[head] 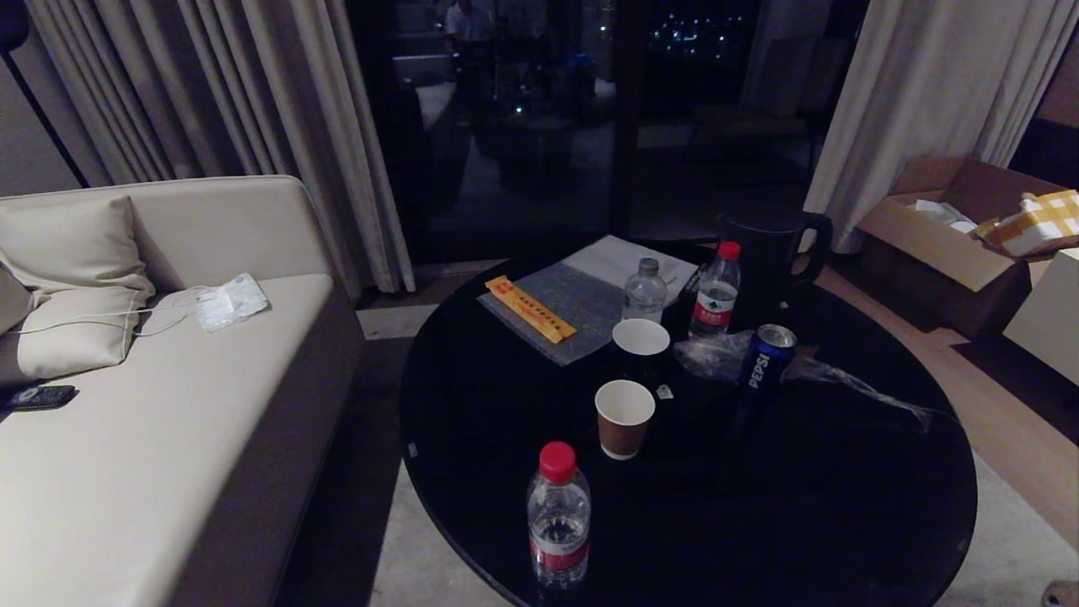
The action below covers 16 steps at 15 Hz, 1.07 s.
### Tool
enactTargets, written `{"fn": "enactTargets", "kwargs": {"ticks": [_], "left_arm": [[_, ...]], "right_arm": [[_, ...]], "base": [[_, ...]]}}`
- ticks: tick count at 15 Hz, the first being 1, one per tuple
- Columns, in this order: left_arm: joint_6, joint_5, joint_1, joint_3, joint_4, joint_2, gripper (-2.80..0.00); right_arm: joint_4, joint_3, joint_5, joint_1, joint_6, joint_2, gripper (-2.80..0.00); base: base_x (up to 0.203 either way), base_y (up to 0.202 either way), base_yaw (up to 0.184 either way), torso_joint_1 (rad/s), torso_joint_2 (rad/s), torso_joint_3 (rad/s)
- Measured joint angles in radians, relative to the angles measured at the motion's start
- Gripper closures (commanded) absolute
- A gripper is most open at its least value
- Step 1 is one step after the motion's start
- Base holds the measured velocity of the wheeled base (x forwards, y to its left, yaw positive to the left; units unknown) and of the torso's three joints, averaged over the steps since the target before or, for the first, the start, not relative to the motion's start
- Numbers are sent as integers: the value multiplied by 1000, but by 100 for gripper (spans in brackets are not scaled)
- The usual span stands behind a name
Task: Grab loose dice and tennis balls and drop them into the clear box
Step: Put the toys in the box
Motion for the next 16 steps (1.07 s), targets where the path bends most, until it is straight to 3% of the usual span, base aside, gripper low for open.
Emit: {"fn": "enactTargets", "kwargs": {"ticks": [2, 5, 10, 14, 16], "left_arm": [[0, 0, 0, 0, 0, 0, 0], [0, 0, 0, 0, 0, 0, 0], [0, 1, 0, 0, 0, 0, 0], [0, 0, 0, 0, 0, 0, 0], [0, 0, 0, 0, 0, 0, 0]], "right_arm": [[96, 33, 63, -60, -14, -157, 0], [132, 79, 112, -62, -33, -350, 0], [51, 137, 185, -59, -47, -572, 0], [-224, 238, 186, -59, -47, -626, 0], [-217, 245, 186, -59, -47, -633, 0]], "base": [[0, 0, 0, 0, 0, 0], [0, 0, 0, 0, 0, 0], [0, 0, 0, 0, 0, 0], [0, 0, 0, 0, 0, 0], [0, 0, 0, 0, 0, 0]]}}
